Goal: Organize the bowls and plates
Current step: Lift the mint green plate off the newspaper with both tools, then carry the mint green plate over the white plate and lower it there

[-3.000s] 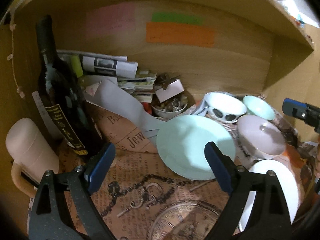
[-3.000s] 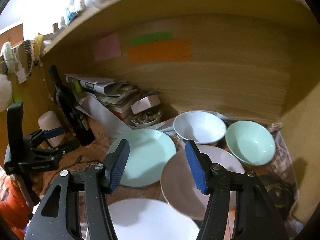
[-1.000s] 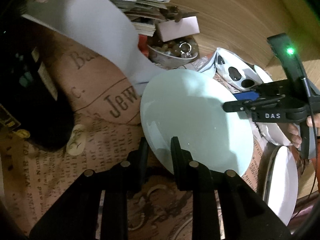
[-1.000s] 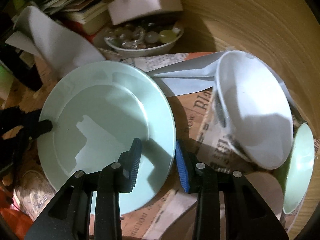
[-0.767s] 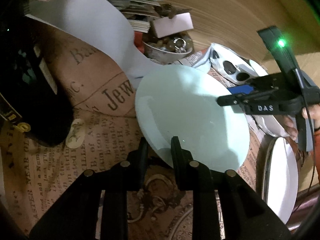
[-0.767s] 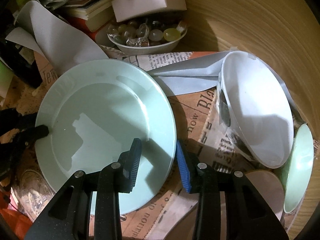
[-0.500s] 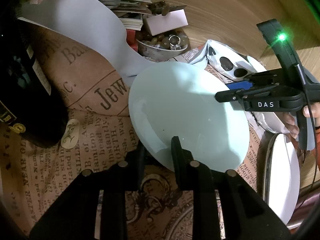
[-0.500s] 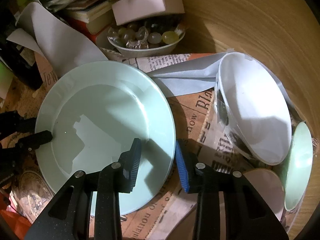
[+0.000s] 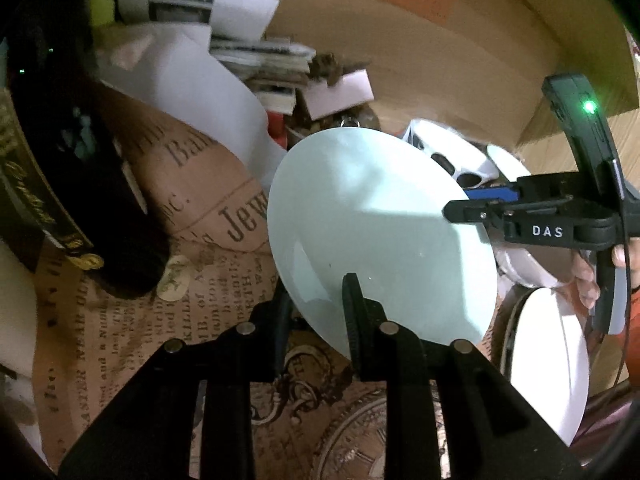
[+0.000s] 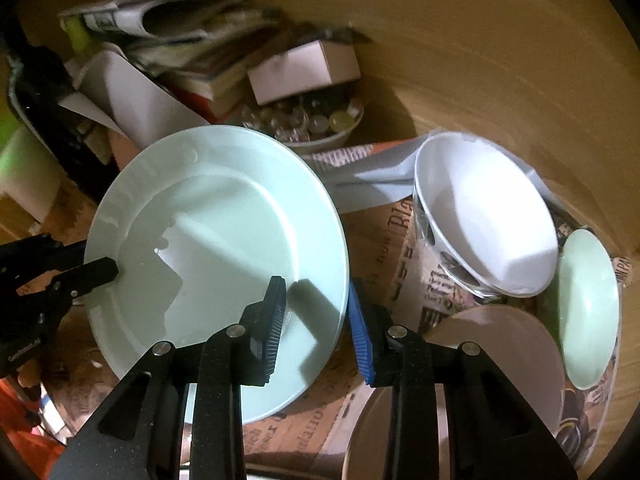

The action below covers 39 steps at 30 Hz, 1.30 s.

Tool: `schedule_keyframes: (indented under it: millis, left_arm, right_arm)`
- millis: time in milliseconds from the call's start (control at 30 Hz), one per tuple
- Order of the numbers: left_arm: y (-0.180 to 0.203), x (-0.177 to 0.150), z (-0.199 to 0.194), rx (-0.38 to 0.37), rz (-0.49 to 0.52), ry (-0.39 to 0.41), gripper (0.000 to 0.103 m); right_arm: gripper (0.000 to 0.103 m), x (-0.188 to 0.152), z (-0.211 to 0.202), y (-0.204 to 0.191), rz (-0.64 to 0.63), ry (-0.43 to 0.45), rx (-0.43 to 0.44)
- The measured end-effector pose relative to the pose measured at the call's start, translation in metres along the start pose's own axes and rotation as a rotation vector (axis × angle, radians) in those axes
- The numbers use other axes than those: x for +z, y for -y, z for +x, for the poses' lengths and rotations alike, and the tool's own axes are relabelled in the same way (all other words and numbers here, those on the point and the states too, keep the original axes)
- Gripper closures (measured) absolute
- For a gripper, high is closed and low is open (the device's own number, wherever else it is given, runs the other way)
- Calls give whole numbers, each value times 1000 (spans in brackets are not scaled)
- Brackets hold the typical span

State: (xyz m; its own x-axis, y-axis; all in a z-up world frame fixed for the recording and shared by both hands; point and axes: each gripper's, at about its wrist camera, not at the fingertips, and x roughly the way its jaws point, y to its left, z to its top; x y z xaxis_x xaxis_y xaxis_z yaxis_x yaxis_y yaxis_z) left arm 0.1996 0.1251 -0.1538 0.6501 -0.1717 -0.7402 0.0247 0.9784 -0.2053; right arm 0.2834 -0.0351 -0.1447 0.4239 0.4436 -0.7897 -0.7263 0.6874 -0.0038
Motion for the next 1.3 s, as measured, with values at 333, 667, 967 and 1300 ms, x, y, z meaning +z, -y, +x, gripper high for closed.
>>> schedule_keyframes:
  millis: [333,667,967,1300]
  left_arm:
    - [11,-1,-40,4,12,86,79]
    - [36,-7,-61,-10,42,138,79]
    - [63,-18,-74,-27,79,149,79]
    - [84,-30,-84,-43,111,141,79]
  right_arm:
    - [74,-21,-46,9,10,102,22]
    - [74,-52,-68,18,22,167,7]
    - [74,-84,-93,32,69,212,12]
    - [74,-119,-109,31,105,235,-11]
